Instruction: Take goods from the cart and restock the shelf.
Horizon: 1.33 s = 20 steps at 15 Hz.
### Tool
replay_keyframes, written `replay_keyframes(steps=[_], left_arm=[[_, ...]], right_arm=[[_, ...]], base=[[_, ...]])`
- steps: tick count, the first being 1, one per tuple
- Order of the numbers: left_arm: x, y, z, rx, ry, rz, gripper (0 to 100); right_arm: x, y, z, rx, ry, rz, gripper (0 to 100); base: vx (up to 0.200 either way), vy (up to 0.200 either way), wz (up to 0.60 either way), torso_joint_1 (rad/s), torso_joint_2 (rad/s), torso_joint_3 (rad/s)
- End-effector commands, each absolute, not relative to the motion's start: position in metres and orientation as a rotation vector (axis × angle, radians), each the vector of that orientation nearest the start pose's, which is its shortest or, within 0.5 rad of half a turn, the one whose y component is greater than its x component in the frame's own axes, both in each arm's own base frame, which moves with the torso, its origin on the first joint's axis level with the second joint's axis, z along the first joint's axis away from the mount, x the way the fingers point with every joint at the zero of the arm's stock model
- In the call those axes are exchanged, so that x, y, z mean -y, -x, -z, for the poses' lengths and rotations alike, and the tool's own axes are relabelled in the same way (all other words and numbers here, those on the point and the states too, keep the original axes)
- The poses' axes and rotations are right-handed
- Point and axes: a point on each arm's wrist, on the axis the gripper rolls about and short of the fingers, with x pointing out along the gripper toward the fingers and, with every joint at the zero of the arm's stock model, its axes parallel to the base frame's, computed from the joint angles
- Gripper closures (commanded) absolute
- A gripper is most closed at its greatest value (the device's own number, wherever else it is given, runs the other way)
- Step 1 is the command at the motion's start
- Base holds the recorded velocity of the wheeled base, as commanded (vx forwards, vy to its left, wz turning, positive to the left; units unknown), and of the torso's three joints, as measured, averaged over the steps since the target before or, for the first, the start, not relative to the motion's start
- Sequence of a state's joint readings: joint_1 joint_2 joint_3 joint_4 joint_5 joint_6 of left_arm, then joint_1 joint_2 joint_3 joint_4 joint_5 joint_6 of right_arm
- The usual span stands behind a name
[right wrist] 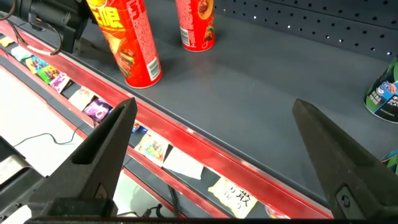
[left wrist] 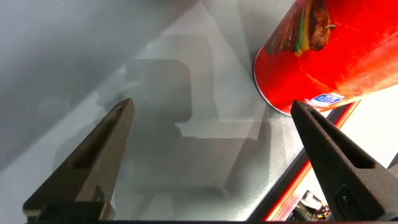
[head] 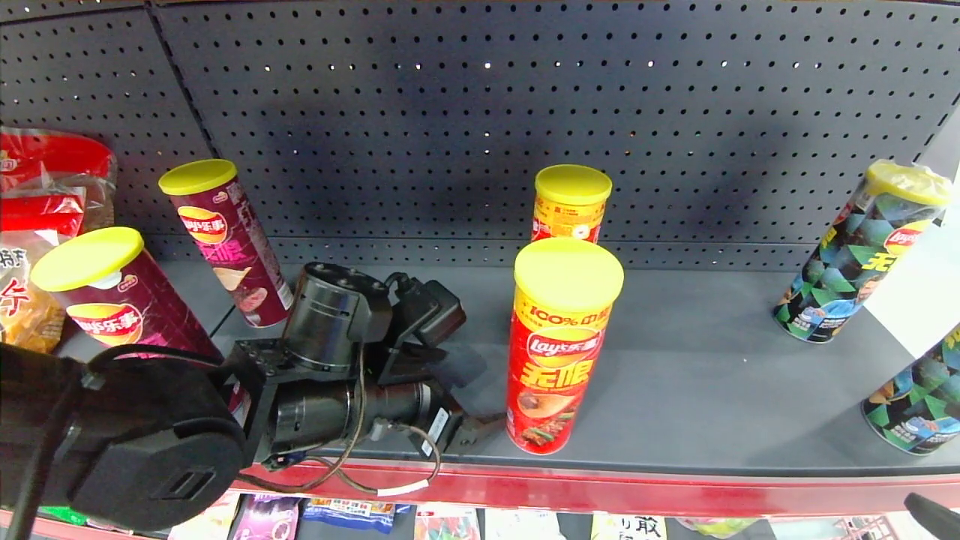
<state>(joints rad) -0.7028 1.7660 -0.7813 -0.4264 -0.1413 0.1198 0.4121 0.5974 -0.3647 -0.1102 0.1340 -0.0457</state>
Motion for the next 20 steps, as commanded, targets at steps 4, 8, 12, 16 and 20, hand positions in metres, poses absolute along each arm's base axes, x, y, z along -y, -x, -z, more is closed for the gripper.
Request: replay_keyframes(steps=[4, 8, 12, 16, 20], left_arm=[[0.205, -0.231, -0.137, -0.495, -0.270, 0.867, 0], [0.205, -0.231, -0.136, -0.497, -0.271, 0.868, 0], [0.209, -0.236, -0.137, -0.490, -0.269, 0.868, 0], [0.209, -0.236, -0.135, -0.496, -0.271, 0.867, 0], [0.184, -0.209, -0.152, -0.459, -0.256, 0.848, 0]], right_arm=[[-0.019, -0.037, -0.189, -0.117, 0.063, -0.550, 0], [-0.020, -0.037, -0.189, -0.117, 0.063, -0.548, 0], [-0.020, -0.037, -0.189, -0.117, 0.063, -0.548, 0], [-0.020, -0.037, -0.189, -0.117, 0.063, -0.548, 0], [-0.018, -0.035, -0.185, -0.118, 0.063, -0.545, 0]], base=[[0.000, 0.000, 0.00, 0.000, 0.00, 0.000], [0.000, 0.000, 0.00, 0.000, 0.00, 0.000], [0.000, 0.000, 0.00, 0.000, 0.00, 0.000], [0.000, 0.000, 0.00, 0.000, 0.00, 0.000], [0.000, 0.000, 0.00, 0.000, 0.00, 0.000]])
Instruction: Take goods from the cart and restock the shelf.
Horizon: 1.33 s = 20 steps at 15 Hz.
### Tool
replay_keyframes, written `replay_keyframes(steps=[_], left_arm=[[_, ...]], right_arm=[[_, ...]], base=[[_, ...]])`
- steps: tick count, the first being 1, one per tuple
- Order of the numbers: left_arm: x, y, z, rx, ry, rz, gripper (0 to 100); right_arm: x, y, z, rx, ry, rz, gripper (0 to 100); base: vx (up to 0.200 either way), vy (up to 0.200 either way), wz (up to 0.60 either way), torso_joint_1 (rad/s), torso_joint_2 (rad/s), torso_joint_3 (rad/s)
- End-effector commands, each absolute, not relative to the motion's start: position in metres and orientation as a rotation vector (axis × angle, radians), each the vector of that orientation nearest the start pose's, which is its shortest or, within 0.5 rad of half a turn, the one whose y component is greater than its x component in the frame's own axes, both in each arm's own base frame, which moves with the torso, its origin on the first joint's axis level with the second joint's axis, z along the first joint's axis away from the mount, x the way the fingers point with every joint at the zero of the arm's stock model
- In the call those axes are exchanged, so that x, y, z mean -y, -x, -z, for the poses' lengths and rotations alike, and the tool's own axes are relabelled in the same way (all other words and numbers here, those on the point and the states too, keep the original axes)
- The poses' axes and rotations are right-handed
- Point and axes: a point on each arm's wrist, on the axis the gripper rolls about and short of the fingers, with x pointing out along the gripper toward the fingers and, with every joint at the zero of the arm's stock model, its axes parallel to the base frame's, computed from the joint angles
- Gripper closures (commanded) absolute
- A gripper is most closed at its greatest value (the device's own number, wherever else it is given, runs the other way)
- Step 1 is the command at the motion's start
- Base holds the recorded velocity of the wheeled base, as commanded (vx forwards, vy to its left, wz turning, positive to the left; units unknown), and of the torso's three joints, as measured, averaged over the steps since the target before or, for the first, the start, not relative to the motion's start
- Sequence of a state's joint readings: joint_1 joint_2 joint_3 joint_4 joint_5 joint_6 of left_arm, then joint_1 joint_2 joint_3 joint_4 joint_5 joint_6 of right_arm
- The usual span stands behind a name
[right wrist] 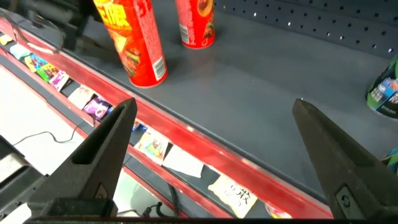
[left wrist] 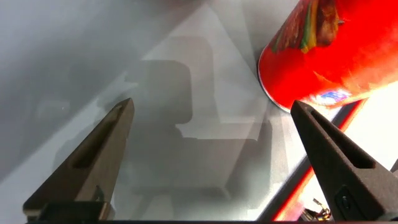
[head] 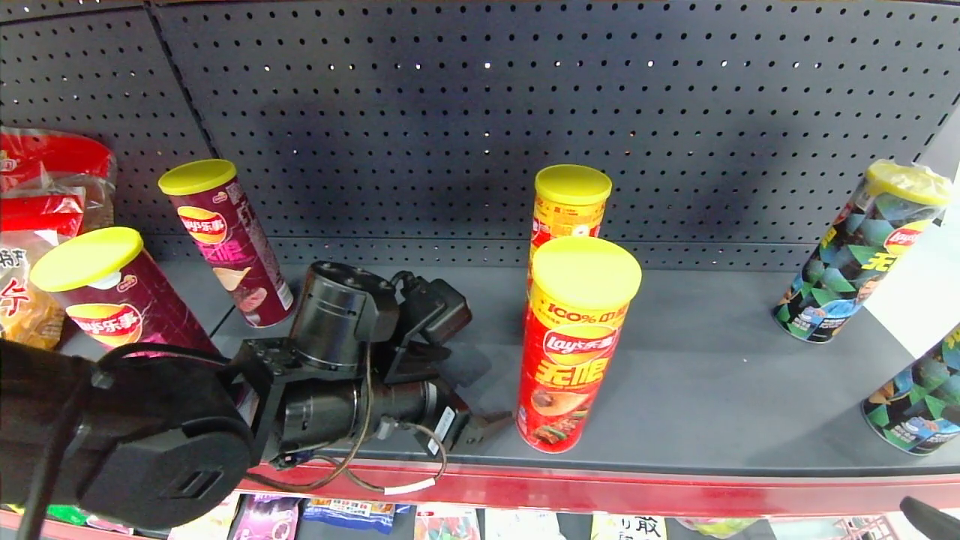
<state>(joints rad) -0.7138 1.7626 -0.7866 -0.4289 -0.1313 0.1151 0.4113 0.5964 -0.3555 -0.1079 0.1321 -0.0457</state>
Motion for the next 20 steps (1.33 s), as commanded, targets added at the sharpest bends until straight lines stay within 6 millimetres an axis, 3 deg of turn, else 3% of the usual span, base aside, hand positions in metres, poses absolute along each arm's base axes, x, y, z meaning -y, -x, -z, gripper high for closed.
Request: replay_keyframes(steps=[1, 4, 7, 8, 10, 12, 13, 15, 16, 17, 18, 20], left_arm=[[0.168, -0.193, -0.158, -0.441, -0.251, 0.834, 0], [0.122, -0.140, -0.165, -0.393, -0.249, 0.781, 0], [0.071, -0.085, -0.169, -0.428, -0.217, 0.632, 0], [0.067, -0.082, -0.169, -0.432, -0.215, 0.623, 0], [0.028, -0.043, -0.165, -0.495, -0.188, 0.463, 0], [0.006, -0.019, -0.158, -0.492, -0.164, 0.328, 0], [-0.007, 0.004, -0.148, -0.499, -0.125, 0.172, 0], [-0.011, 0.029, -0.132, -0.495, -0.080, 0.013, 0], [-0.012, 0.047, -0.114, -0.453, -0.054, -0.051, 0], [-0.012, 0.053, -0.107, -0.408, -0.051, -0.052, 0], [-0.012, 0.051, -0.102, -0.395, -0.038, -0.068, 0], [-0.009, 0.041, -0.103, -0.290, -0.008, -0.013, 0]], right_arm=[[-0.017, -0.033, -0.182, -0.122, 0.063, -0.531, 0], [-0.012, -0.024, -0.168, -0.113, 0.062, -0.485, 0], [-0.003, -0.006, -0.163, -0.150, 0.065, -0.328, 0], [-0.002, -0.005, -0.164, -0.153, 0.065, -0.315, 0], [0.004, 0.016, -0.164, -0.205, 0.069, -0.123, 0], [0.004, 0.030, -0.154, -0.237, 0.066, -0.006, 0], [0.002, 0.044, -0.141, -0.261, 0.060, 0.058, 0], [-0.001, 0.055, -0.121, -0.251, 0.057, 0.103, 0], [0.000, 0.050, -0.110, -0.272, 0.055, 0.128, 0], [0.001, 0.048, -0.109, -0.258, 0.056, 0.139, 0], [0.001, 0.044, -0.097, -0.271, 0.058, 0.122, 0], [0.001, 0.045, -0.092, -0.191, 0.051, 0.014, 0]], base=[[0.000, 0.000, 0.00, 0.000, 0.00, 0.000], [0.000, 0.000, 0.00, 0.000, 0.00, 0.000], [0.000, 0.000, 0.00, 0.000, 0.00, 0.000], [0.000, 0.000, 0.00, 0.000, 0.00, 0.000], [0.000, 0.000, 0.00, 0.000, 0.00, 0.000], [0.000, 0.000, 0.00, 0.000, 0.00, 0.000], [0.000, 0.000, 0.00, 0.000, 0.00, 0.000], [0.000, 0.000, 0.00, 0.000, 0.00, 0.000], [0.000, 0.000, 0.00, 0.000, 0.00, 0.000], [0.000, 0.000, 0.00, 0.000, 0.00, 0.000], [0.000, 0.000, 0.00, 0.000, 0.00, 0.000], [0.000, 0.000, 0.00, 0.000, 0.00, 0.000]])
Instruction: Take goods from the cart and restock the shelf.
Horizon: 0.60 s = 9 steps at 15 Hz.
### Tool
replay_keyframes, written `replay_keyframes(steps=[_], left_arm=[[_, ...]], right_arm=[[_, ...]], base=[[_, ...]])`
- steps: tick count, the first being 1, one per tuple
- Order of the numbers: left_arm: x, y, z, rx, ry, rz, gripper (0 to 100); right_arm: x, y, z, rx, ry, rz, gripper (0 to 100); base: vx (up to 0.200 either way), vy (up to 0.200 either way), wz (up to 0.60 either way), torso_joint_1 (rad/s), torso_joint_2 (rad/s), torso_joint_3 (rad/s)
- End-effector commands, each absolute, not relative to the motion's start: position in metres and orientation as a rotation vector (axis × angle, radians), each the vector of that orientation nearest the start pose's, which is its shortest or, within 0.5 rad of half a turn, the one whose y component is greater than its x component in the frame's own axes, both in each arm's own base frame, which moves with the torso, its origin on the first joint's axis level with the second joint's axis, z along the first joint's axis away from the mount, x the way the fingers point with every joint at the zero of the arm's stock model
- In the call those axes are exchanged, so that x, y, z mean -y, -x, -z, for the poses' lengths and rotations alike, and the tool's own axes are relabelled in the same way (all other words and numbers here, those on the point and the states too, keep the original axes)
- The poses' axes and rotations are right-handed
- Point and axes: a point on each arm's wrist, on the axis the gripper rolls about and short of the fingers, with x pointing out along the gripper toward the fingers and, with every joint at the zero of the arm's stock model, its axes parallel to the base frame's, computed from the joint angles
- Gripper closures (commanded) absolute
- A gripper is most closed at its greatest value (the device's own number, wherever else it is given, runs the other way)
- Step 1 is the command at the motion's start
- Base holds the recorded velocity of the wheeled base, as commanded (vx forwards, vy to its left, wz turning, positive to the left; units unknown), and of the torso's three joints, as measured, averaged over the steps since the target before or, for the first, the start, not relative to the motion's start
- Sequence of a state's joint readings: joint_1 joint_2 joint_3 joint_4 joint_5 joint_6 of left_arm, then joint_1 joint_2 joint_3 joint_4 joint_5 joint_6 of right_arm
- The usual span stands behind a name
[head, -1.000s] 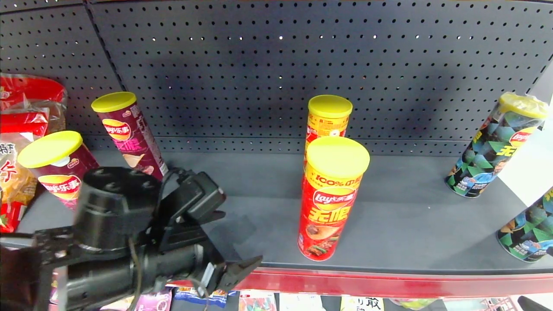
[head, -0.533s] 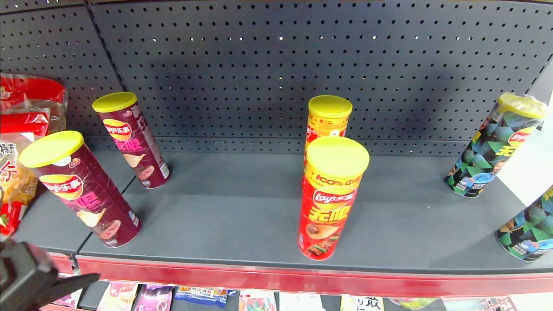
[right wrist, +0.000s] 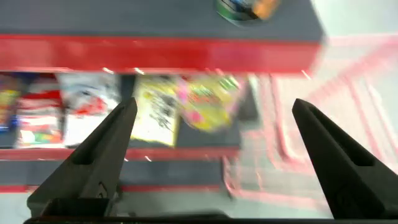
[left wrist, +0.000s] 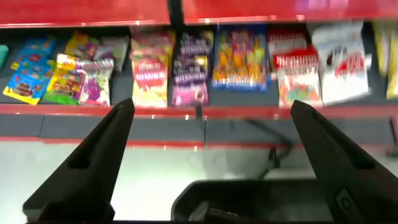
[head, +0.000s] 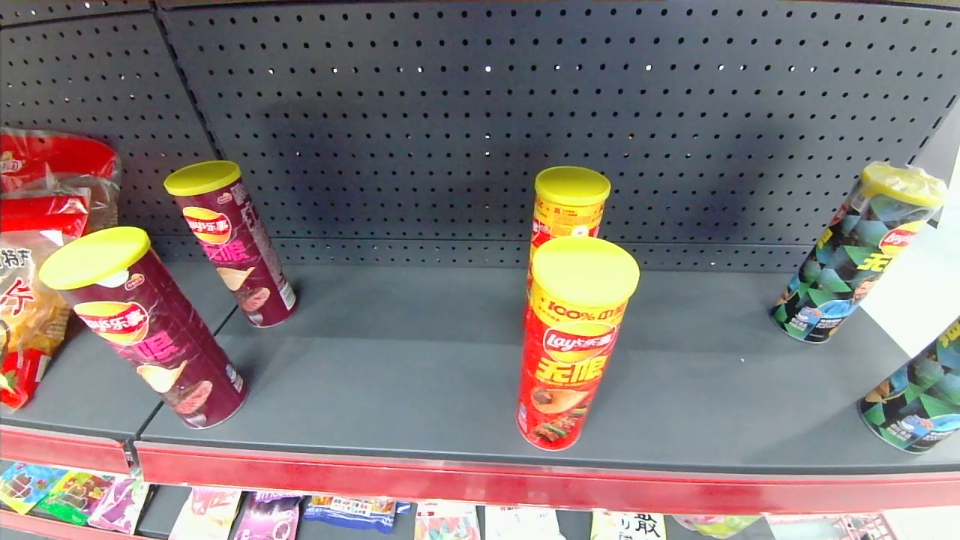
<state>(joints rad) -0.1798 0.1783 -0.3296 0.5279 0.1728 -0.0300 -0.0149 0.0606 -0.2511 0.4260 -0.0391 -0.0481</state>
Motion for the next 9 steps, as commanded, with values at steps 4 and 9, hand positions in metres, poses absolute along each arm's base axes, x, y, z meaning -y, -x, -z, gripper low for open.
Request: replay_keyframes(steps=[4, 9], left_arm=[[-0.003, 0.016, -0.077, -0.100, 0.009, 0.102, 0], [-0.003, 0.015, -0.077, -0.103, 0.009, 0.060, 0]], right_arm=[[0.000, 0.028, -0.085, -0.004, 0.029, -0.025, 0], [0.000, 0.025, -0.083, 0.017, 0.046, -0.023, 0]], base=[[0.000, 0.000, 0.00, 0.000, 0.00, 0.000], [0.000, 0.000, 0.00, 0.000, 0.00, 0.000]])
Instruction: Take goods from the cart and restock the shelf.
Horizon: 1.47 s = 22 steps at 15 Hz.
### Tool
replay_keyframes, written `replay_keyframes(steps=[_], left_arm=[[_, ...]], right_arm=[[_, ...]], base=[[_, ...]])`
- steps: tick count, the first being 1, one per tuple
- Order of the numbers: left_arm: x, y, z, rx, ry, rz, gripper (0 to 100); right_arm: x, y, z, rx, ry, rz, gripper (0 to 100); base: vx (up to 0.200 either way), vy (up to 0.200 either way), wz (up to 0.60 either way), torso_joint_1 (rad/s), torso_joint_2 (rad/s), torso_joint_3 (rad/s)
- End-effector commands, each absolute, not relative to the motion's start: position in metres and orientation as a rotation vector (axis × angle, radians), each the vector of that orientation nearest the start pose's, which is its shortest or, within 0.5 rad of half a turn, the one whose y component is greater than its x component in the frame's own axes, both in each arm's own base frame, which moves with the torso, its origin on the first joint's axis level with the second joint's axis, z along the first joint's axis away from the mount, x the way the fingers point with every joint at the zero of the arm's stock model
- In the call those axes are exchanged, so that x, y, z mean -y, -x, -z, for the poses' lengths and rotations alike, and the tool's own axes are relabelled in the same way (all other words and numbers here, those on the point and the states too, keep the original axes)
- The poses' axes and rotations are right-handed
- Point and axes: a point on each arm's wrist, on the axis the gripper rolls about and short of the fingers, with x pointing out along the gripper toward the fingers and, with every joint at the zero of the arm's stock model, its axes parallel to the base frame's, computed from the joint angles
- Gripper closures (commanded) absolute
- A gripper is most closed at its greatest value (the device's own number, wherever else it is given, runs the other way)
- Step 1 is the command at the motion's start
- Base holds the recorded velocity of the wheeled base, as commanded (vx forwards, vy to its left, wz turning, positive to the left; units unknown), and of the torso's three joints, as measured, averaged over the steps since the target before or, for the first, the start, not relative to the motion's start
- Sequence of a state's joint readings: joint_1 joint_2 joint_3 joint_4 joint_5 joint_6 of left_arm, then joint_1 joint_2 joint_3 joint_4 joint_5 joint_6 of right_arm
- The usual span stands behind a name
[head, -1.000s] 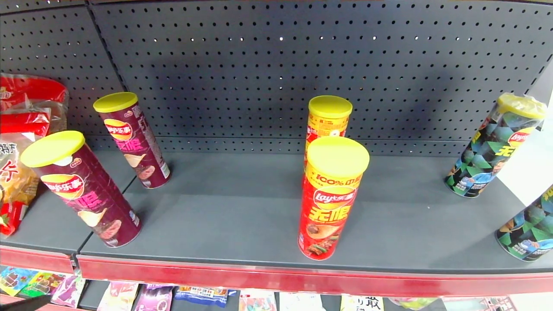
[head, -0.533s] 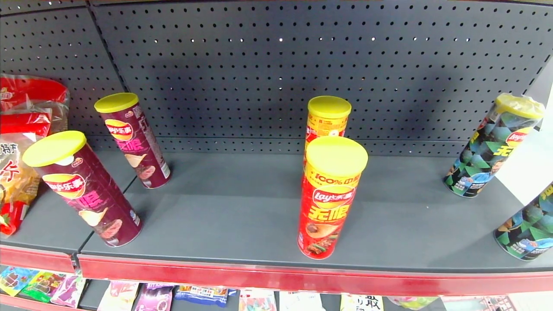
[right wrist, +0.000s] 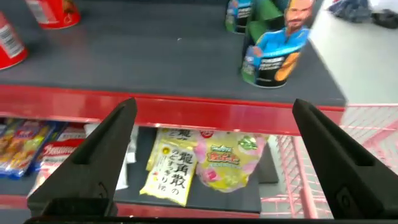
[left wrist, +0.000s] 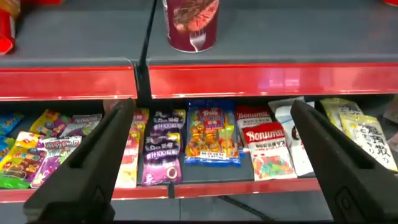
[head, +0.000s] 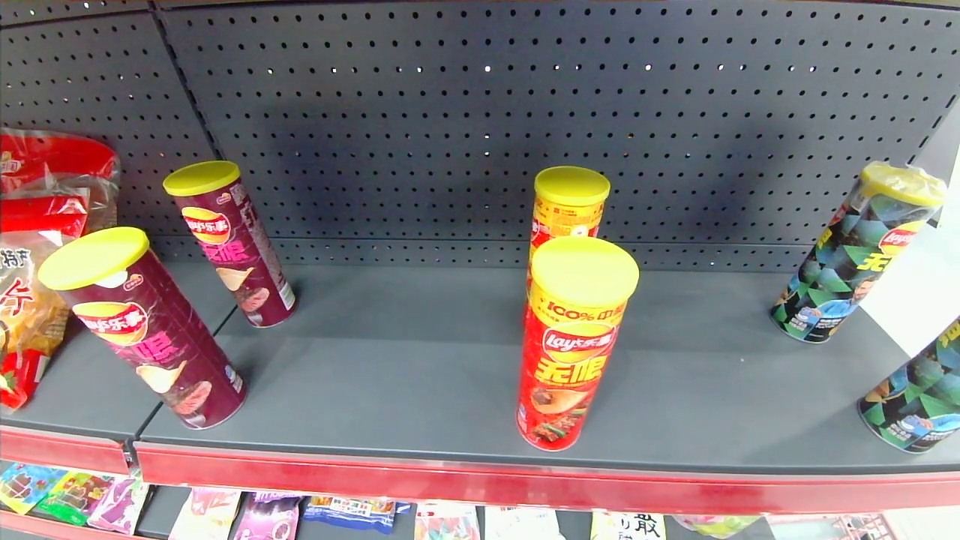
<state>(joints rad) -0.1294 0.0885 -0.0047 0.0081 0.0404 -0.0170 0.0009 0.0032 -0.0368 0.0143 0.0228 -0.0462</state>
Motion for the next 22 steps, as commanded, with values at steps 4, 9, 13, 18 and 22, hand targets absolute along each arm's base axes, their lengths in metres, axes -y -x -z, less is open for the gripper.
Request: replay_keyframes(steps=[4, 9, 13, 18, 22], left_arm=[[0.0006, 0.0178, -0.0768, -0.070, 0.026, -0.058, 0], [0.0006, 0.0229, -0.0754, -0.003, 0.005, 0.026, 0], [0.0006, 0.0229, -0.0753, -0.005, 0.005, 0.026, 0], [0.0006, 0.0229, -0.0754, -0.003, 0.003, 0.026, 0], [0.0006, 0.0229, -0.0753, -0.005, 0.003, 0.026, 0]], right_arm=[[-0.0005, 0.0252, -0.0830, 0.022, 0.046, -0.027, 0], [-0.0011, 0.0229, -0.0759, 0.002, 0.012, -0.051, 0], [-0.0011, 0.0228, -0.0755, 0.000, 0.003, -0.051, 0], [-0.0010, 0.0229, -0.0759, 0.002, 0.000, -0.049, 0], [-0.0011, 0.0229, -0.0759, 0.001, -0.001, -0.051, 0]], base=[[0.000, 0.000, 0.00, 0.000, 0.00, 0.000], [0.000, 0.000, 0.00, 0.000, 0.00, 0.000], [0.000, 0.000, 0.00, 0.000, 0.00, 0.000], [-0.080, 0.000, 0.00, 0.003, 0.00, -0.001], [-0.050, 0.000, 0.00, 0.007, 0.00, -0.002]])
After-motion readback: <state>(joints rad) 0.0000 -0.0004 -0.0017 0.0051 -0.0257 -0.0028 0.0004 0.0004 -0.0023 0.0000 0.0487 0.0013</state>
